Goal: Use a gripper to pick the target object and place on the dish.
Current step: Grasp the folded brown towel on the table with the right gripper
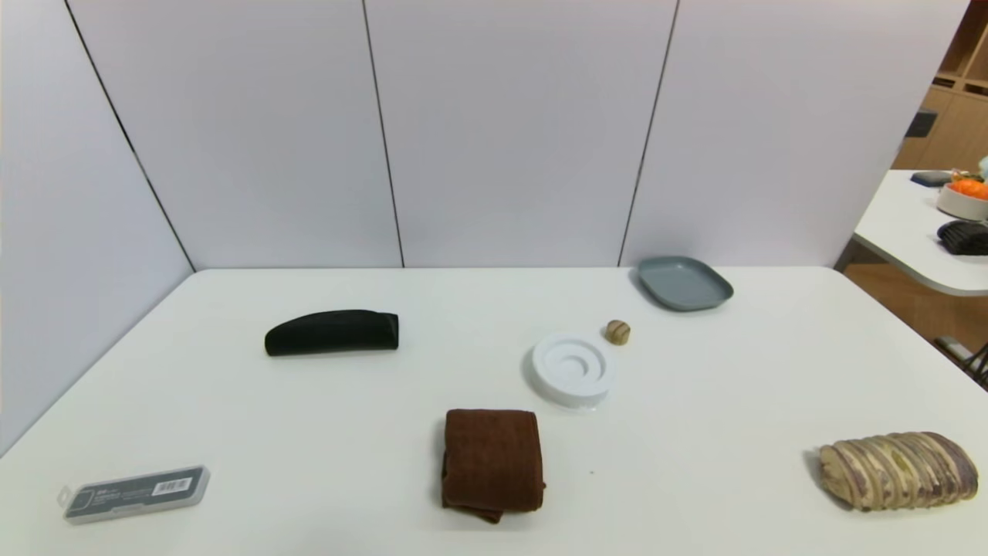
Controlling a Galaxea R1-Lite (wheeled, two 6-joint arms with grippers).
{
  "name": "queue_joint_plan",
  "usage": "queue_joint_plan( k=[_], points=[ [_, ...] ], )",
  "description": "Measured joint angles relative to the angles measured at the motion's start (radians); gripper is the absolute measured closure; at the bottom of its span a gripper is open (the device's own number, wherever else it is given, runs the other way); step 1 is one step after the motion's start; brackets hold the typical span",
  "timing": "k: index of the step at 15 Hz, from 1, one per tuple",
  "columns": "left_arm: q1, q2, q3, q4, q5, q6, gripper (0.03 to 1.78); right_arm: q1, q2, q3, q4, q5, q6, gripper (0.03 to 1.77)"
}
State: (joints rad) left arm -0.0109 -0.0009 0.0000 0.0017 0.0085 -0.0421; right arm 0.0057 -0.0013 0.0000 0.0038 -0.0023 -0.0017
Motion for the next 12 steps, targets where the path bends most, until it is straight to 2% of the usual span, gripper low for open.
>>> queue_joint_plan(
  k=[6, 8, 12],
  points=[
    [0.000, 0.000, 0.000, 0.000, 0.000, 0.000, 0.12, 0.000, 0.028, -0.032, 0.015, 0.004, 0.001, 0.09],
    [0.000, 0.000, 0.000, 0.000, 0.000, 0.000, 0.12, 0.005, 0.100, -0.123, 0.044, 0.007, 0.007, 0.09],
    [0.000, 0.000, 0.000, 0.000, 0.000, 0.000, 0.12, 0.047, 0.354, -0.352, 0.103, 0.014, 0.001, 0.09]
  ],
)
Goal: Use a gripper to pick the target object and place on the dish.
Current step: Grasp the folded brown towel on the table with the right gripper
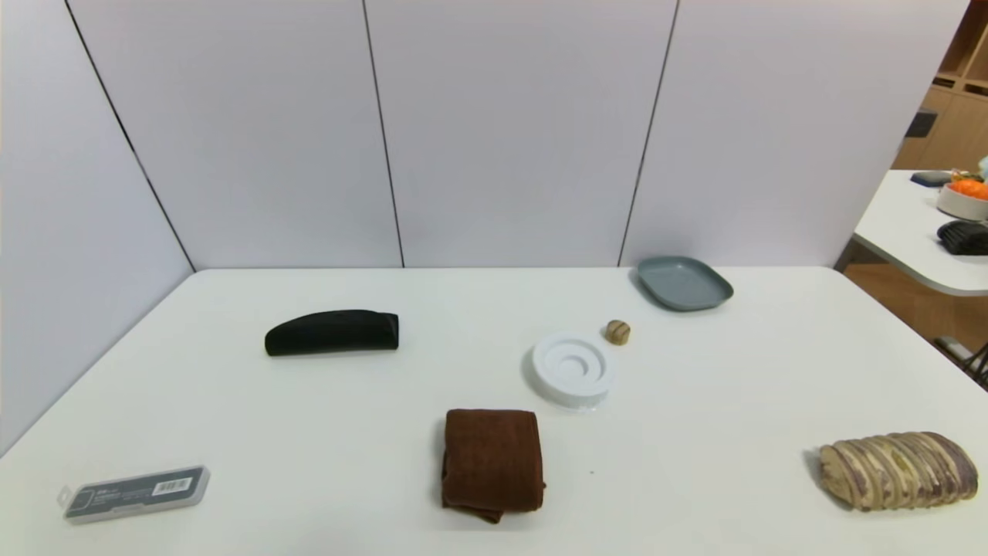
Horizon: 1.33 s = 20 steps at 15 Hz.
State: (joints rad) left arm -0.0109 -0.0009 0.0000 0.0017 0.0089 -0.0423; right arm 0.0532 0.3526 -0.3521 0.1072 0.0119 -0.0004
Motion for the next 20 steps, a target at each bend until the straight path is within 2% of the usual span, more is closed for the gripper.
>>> queue_joint_plan(
  k=[3, 6, 10, 14, 16, 20],
  points=[
    [0.000, 0.000, 0.000, 0.000, 0.000, 0.000, 0.12, 0.036, 0.244, -0.157, 0.011, 0.039, -0.034, 0.09],
    [0.000, 0.000, 0.000, 0.000, 0.000, 0.000, 0.12, 0.053, 0.492, -0.301, 0.014, 0.111, -0.116, 0.09],
    [0.000, 0.000, 0.000, 0.000, 0.000, 0.000, 0.12, 0.083, 0.822, -0.483, 0.016, 0.294, -0.298, 0.09],
    [0.000, 0.000, 0.000, 0.000, 0.000, 0.000, 0.12, 0.184, 1.064, -0.609, 0.016, 0.533, -0.532, 0.09],
    [0.000, 0.000, 0.000, 0.000, 0.000, 0.000, 0.12, 0.235, 1.151, -0.651, 0.014, 0.616, -0.600, 0.09],
    [0.000, 0.000, 0.000, 0.000, 0.000, 0.000, 0.12, 0.370, 1.268, -0.708, -0.022, 0.636, -0.617, 0.09]
  ],
)
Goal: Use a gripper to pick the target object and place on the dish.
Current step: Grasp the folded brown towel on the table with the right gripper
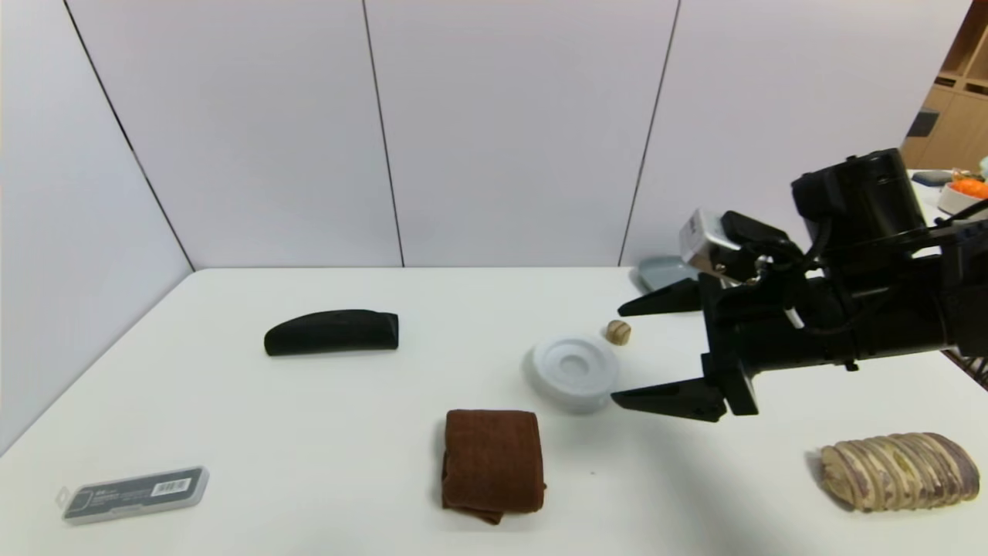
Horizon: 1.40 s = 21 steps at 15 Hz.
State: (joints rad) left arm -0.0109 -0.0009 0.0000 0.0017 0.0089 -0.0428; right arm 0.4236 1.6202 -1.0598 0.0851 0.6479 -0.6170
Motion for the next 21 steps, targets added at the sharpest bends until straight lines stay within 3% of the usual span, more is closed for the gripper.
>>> queue_joint_plan(
  k=[8, 21],
  points=[
    [0.000, 0.000, 0.000, 0.000, 0.000, 0.000, 0.12, 0.208, 0.209, -0.025, -0.209, -0.007, -0.001, 0.09],
    [0.000, 0.000, 0.000, 0.000, 0.000, 0.000, 0.12, 0.288, 0.357, -0.051, -0.196, -0.015, 0.000, 0.09]
  ],
)
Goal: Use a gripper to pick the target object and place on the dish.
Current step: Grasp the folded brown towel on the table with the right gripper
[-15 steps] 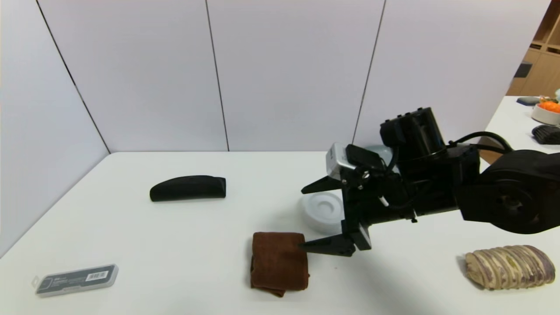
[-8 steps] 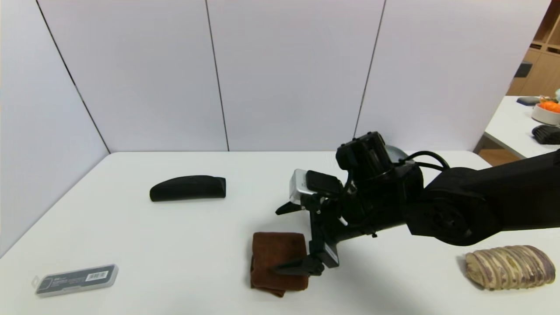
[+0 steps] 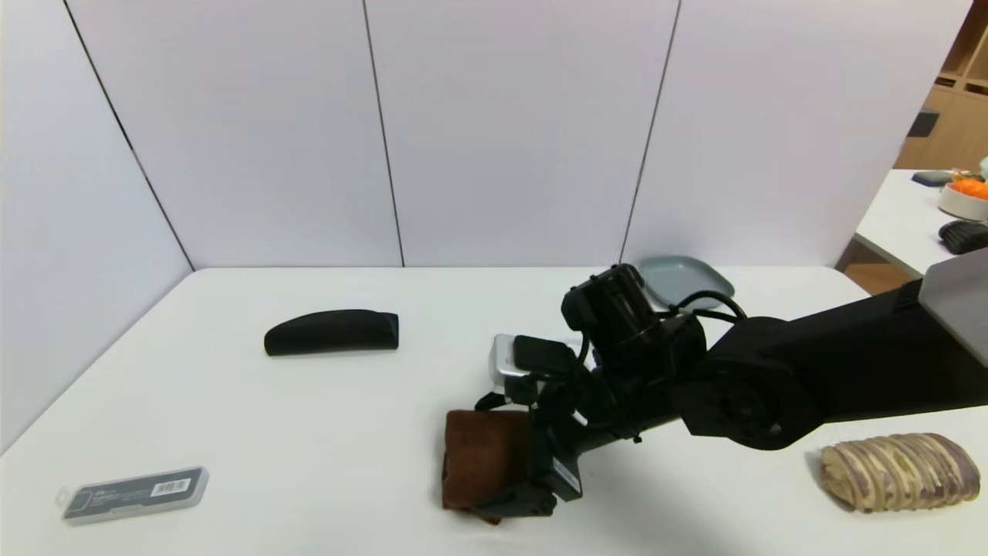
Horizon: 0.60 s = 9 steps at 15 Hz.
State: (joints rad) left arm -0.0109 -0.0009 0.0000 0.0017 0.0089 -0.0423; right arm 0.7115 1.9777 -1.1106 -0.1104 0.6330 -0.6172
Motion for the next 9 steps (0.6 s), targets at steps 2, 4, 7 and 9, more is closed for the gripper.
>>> queue_joint_plan(
  k=[2, 4, 7, 9],
  points=[
    [0.000, 0.000, 0.000, 0.000, 0.000, 0.000, 0.12, 0.008, 0.011, 0.000, 0.000, 0.000, 0.000, 0.09],
    [0.000, 0.000, 0.000, 0.000, 0.000, 0.000, 0.12, 0.013, 0.024, 0.000, -0.002, -0.003, -0.001, 0.09],
    [0.000, 0.000, 0.000, 0.000, 0.000, 0.000, 0.12, 0.016, 0.049, -0.014, -0.002, -0.035, -0.002, 0.09],
    [0.000, 0.000, 0.000, 0.000, 0.000, 0.000, 0.12, 0.018, 0.068, -0.029, -0.002, -0.046, -0.002, 0.09]
  ],
)
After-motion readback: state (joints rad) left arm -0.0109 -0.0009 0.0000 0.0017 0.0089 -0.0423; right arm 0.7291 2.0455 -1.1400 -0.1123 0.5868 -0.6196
